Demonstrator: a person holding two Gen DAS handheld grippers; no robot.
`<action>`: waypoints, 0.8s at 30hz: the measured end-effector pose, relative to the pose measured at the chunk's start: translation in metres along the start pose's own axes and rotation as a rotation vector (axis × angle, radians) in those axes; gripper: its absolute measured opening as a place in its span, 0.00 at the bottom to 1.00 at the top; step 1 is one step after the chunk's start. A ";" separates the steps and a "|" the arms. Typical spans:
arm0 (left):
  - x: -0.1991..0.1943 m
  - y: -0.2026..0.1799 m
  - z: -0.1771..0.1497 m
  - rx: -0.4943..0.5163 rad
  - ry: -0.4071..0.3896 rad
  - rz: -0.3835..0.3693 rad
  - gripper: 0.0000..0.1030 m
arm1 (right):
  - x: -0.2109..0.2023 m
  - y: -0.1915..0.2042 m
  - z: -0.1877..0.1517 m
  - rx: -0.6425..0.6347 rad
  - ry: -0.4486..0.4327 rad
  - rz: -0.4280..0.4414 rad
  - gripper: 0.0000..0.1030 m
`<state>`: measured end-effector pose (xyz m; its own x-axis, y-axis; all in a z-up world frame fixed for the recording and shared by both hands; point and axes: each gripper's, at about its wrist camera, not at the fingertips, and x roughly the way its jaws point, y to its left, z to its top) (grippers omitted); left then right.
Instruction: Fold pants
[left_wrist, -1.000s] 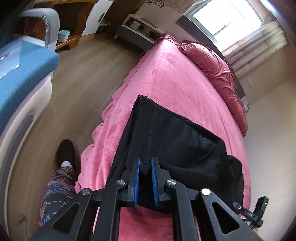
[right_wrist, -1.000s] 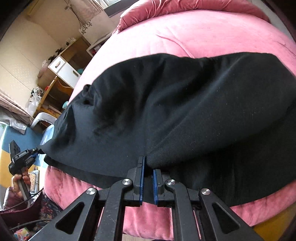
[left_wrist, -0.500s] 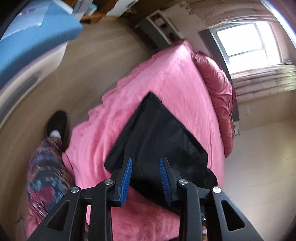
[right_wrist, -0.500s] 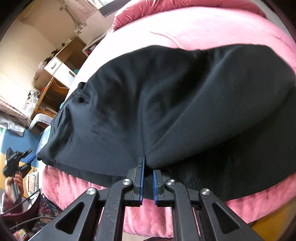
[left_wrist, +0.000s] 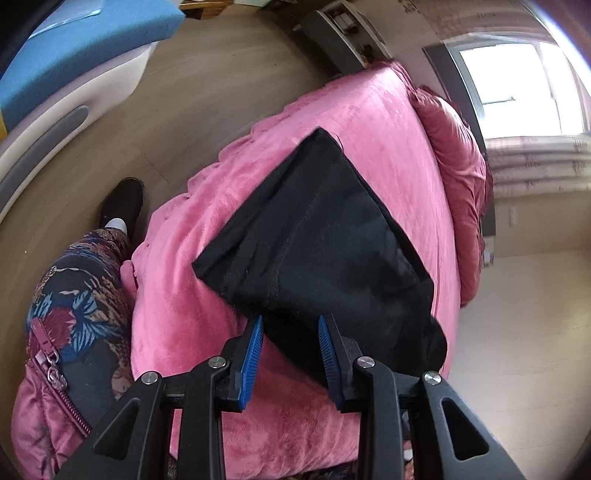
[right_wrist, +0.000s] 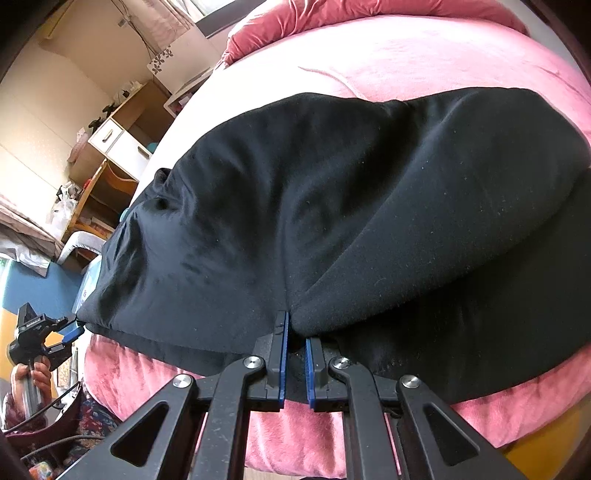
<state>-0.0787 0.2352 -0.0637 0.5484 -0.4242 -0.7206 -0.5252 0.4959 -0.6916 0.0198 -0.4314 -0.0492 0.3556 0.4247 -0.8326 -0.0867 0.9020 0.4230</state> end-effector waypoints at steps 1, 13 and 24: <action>0.001 0.000 0.002 -0.009 -0.006 -0.006 0.30 | 0.001 0.000 0.000 0.001 0.002 -0.002 0.08; -0.005 -0.022 0.017 0.110 -0.121 0.040 0.07 | 0.000 0.004 0.001 -0.002 -0.005 -0.009 0.08; 0.006 0.004 0.015 0.162 -0.059 0.152 0.07 | -0.021 -0.002 -0.004 0.005 -0.007 0.010 0.07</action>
<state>-0.0681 0.2463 -0.0703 0.5110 -0.2925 -0.8083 -0.4959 0.6677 -0.5552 0.0089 -0.4415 -0.0338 0.3614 0.4331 -0.8257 -0.0857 0.8973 0.4331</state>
